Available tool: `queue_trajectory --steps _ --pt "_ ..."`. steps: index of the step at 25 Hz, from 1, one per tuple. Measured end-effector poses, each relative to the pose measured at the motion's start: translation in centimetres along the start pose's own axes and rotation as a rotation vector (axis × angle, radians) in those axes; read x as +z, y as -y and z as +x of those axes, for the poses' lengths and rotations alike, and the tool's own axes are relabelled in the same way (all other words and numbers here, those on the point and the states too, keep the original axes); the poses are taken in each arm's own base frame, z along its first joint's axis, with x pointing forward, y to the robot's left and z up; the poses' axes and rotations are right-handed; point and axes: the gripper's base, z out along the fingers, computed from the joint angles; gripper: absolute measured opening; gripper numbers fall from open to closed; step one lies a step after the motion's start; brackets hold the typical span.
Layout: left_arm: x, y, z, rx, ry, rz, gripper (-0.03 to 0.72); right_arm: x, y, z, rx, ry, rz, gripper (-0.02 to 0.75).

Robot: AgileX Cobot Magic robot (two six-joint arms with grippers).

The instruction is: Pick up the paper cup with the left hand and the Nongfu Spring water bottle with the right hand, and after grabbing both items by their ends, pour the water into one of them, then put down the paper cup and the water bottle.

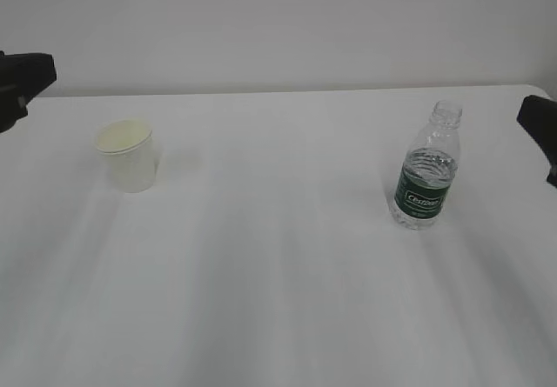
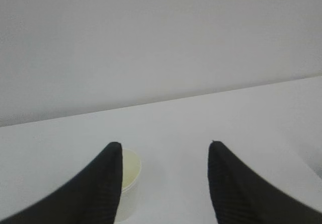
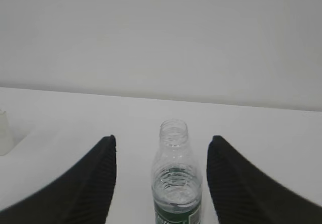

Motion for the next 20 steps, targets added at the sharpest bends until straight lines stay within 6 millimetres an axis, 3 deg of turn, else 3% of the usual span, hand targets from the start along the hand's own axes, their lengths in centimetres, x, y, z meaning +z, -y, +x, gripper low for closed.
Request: queue_trajectory --steps 9,17,20 --pt "-0.1 -1.1 4.6 0.023 0.062 -0.059 0.389 1.2 -0.6 3.3 0.018 0.056 -0.089 0.443" --pt "0.8 -1.5 6.7 0.065 0.136 -0.081 0.389 1.7 -0.6 5.8 0.042 0.103 -0.098 0.443" --pt "1.4 -1.3 7.4 0.099 0.13 -0.055 0.389 2.2 -0.4 7.3 0.042 0.042 -0.086 0.444"
